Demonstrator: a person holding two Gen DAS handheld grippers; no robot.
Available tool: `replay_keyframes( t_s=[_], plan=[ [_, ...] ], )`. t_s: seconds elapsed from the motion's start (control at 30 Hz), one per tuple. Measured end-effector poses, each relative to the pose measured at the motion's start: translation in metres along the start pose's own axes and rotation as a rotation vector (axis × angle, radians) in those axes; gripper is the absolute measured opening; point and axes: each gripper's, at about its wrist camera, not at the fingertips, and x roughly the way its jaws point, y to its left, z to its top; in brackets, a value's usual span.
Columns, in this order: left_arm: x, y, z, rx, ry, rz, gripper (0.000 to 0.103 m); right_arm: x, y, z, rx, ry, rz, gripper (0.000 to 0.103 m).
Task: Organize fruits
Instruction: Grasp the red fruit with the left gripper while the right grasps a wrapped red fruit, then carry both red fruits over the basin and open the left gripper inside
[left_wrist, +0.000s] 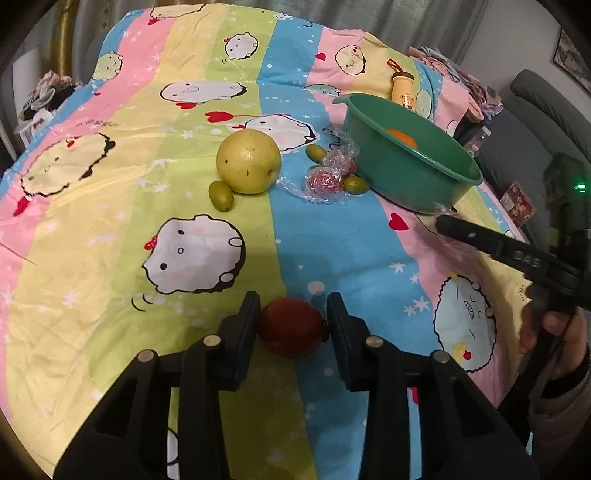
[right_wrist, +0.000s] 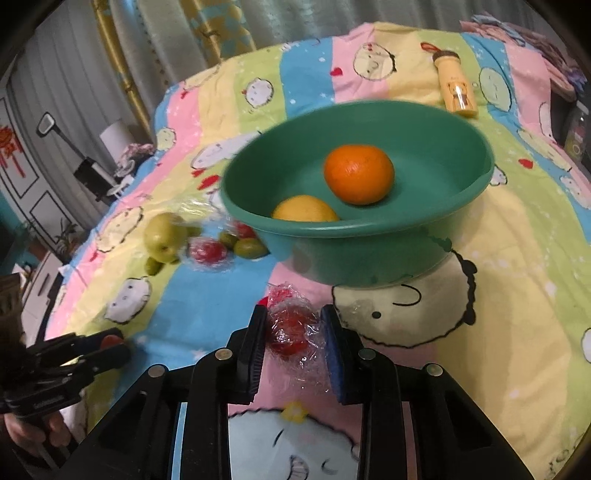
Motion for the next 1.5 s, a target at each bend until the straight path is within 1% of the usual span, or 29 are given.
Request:
replay_keyframes(
  t_s=[0.07,0.2,0.37,0.8,1.03,1.27,1.5],
  plan=[
    [-0.004,-0.004,0.002,0.009,-0.007,0.015,0.037,-0.010,0.004,0.001,-0.010,-0.020,0.008,0.031],
    [-0.012,-0.010,0.009,0.024,-0.030,0.017,0.037,-0.029,0.008,0.006,-0.010,-0.070,0.027,0.031],
    [-0.022,-0.021,0.023,0.047,-0.062,0.003,0.037,-0.046,0.012,0.013,-0.015,-0.112,0.030,0.031],
    [-0.035,-0.062,0.070,0.107,-0.140,-0.097,0.037,-0.068,0.004,0.028,-0.016,-0.184,-0.025,0.031],
    [-0.030,-0.087,0.097,0.152,-0.166,-0.119,0.037,-0.073,-0.005,0.036,-0.009,-0.225,-0.034,0.031],
    [-0.016,-0.106,0.126,0.188,-0.179,-0.130,0.037,-0.070,-0.013,0.047,-0.013,-0.268,-0.053,0.031],
    [0.004,-0.118,0.143,0.211,-0.172,-0.110,0.037,-0.064,-0.023,0.059,0.002,-0.303,-0.064,0.031]
  ],
)
